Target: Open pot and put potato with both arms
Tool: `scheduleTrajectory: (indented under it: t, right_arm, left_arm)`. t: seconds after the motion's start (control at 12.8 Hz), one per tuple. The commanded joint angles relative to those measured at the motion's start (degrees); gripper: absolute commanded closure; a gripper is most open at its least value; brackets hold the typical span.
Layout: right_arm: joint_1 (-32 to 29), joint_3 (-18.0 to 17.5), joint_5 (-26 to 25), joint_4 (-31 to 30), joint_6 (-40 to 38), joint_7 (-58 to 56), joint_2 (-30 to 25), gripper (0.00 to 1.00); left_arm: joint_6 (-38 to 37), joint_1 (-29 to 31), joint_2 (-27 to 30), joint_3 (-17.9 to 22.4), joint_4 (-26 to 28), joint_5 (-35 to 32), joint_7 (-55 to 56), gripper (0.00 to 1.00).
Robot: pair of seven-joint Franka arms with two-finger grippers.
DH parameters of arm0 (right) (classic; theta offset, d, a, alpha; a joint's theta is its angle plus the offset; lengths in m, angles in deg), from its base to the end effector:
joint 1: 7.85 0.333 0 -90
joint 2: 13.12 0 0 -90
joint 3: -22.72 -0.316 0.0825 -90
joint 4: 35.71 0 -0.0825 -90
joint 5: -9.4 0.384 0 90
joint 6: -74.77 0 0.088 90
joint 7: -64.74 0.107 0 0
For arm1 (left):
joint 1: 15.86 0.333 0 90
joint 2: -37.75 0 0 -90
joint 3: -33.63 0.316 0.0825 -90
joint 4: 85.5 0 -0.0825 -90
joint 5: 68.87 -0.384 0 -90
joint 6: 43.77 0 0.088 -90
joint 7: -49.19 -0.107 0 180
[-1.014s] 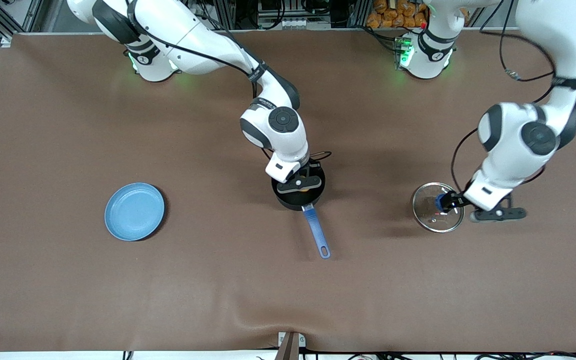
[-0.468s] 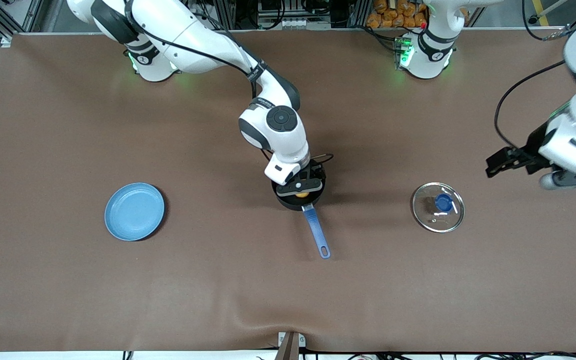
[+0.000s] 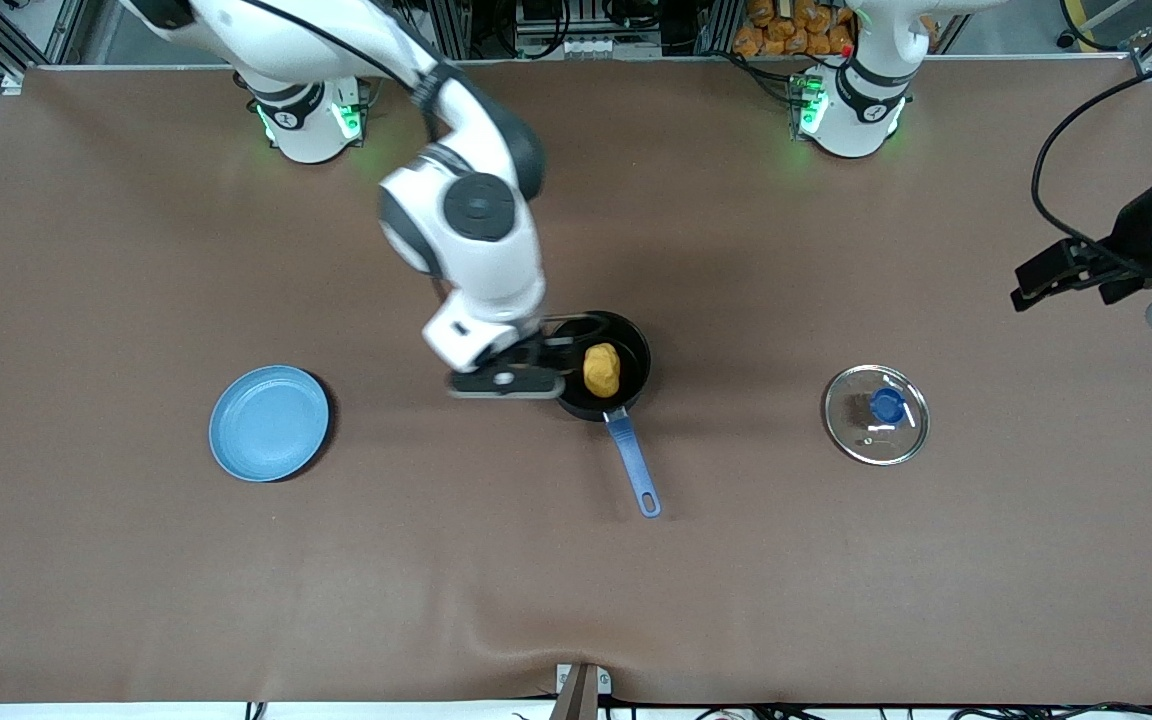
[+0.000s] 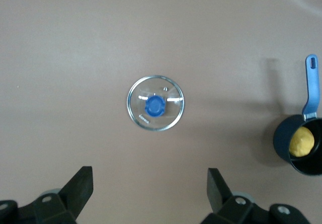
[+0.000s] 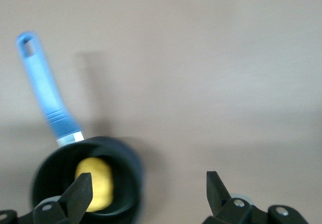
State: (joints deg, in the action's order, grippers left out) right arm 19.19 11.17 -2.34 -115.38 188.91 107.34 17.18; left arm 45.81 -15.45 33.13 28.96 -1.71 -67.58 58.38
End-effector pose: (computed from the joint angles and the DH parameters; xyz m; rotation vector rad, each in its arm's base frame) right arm 0.5834 0.4140 0.4161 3.1214 -0.0390 0.1913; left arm 0.5777 -0.0434 0.6295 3.1073 0.1337 0.0267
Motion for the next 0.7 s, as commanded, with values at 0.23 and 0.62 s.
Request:
scheduleTrajectory:
  t: [0.23, 0.62]
  right_arm:
    - [-17.5, -0.8, -0.6, -2.1, -8.9, -28.0, -8.7, 0.0]
    - [-29.8, -0.9, 9.8, -2.7, -18.3, -40.8, -14.6, 0.0]
  left_arm:
    - [-4.1, 0.6, 0.5, -0.3, -2.2, 0.9, -0.7, 0.0]
    - [-4.1, 0.6, 2.2, -0.1, -2.1, 0.8, -0.8, 0.0]
